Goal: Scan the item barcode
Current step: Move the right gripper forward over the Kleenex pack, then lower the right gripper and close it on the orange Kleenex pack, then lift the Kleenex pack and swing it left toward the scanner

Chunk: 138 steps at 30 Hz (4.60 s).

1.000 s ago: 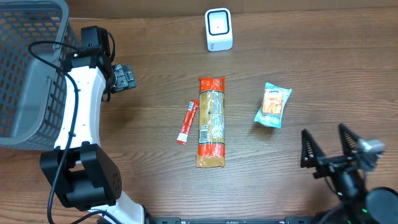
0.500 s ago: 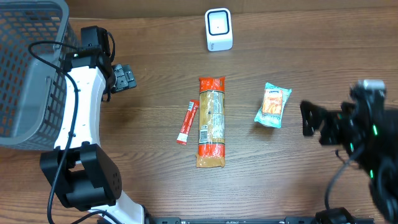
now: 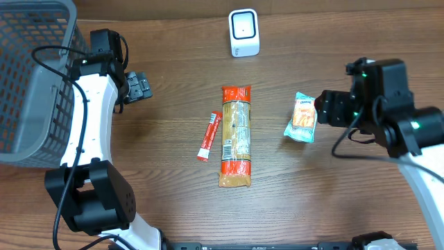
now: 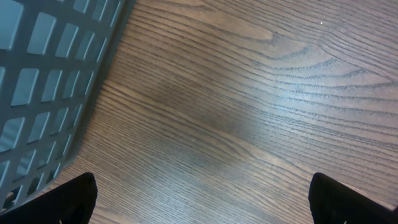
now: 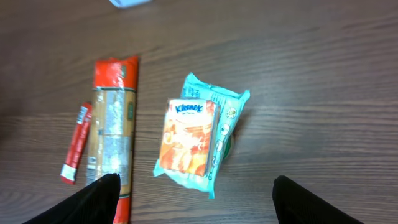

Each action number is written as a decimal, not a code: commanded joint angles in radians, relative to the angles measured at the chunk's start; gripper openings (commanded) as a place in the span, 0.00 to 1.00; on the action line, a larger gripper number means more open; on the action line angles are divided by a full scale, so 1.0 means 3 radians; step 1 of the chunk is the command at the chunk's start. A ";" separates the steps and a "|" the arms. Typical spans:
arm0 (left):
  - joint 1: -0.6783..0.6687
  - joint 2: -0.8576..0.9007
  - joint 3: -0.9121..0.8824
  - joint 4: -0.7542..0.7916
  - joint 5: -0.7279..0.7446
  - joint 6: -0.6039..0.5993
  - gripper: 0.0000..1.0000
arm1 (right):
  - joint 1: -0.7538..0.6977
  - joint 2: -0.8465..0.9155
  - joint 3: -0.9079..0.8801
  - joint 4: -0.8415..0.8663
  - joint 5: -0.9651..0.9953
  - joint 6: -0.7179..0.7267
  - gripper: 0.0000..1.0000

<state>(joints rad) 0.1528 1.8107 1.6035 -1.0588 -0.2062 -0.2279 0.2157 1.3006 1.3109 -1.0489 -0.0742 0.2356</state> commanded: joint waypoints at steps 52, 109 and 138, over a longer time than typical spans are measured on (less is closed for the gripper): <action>0.0006 -0.0027 0.0058 0.0001 0.0017 0.0037 1.00 | -0.0608 0.0647 -0.0711 0.0955 -0.1368 -0.0211 0.30; 0.0006 -0.0027 0.0058 0.0001 0.0017 0.0037 1.00 | -0.1109 0.0328 -0.1006 0.1584 -0.4582 -0.0276 0.04; 0.0006 -0.0027 0.0058 0.0001 0.0017 0.0037 1.00 | -0.1110 0.0247 -0.1003 0.2667 -0.4981 0.2614 0.04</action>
<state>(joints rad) 0.1524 1.8107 1.6035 -1.0592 -0.2058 -0.2279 -0.1173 1.4132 0.9882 -0.3363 -1.5364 0.7647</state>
